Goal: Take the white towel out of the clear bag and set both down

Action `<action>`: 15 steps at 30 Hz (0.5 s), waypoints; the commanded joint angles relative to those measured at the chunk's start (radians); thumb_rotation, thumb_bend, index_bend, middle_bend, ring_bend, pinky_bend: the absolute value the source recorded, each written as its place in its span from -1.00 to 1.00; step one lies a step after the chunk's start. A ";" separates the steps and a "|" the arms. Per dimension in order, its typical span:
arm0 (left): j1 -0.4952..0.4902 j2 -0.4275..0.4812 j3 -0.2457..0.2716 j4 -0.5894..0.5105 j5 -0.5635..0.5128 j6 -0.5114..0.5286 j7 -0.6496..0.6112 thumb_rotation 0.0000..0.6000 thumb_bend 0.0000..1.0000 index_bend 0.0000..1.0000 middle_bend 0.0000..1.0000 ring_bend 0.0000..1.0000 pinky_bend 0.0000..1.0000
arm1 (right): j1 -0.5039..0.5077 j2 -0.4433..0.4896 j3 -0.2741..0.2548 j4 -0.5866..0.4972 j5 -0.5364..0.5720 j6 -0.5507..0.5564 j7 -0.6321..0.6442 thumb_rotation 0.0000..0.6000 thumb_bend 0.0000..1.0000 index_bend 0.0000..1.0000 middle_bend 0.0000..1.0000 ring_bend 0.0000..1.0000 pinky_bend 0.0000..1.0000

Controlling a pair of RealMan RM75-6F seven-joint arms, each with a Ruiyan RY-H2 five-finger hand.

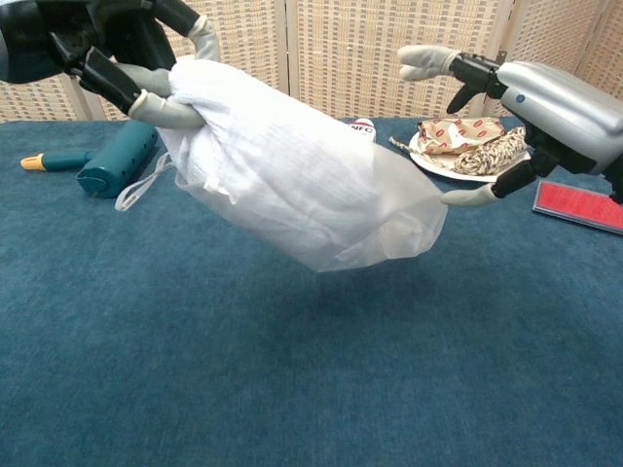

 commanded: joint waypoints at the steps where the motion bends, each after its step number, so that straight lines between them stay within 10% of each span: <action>1: 0.002 -0.016 0.010 0.010 0.004 0.001 0.014 1.00 0.40 0.44 1.00 0.68 0.92 | -0.005 0.016 -0.009 -0.017 0.000 -0.014 0.014 1.00 -1.00 -1.00 -0.67 -0.77 -0.41; 10: 0.012 -0.049 0.028 0.032 0.005 0.006 0.031 1.00 0.40 0.44 1.00 0.68 0.92 | -0.022 0.045 -0.024 -0.041 0.009 -0.057 -0.005 1.00 -1.00 -1.00 -0.64 -0.74 -0.41; 15: 0.016 -0.057 0.033 0.038 0.009 0.005 0.035 1.00 0.40 0.44 1.00 0.68 0.92 | -0.019 0.038 -0.022 -0.037 0.013 -0.090 -0.048 1.00 -1.00 -0.78 -0.27 -0.33 -0.03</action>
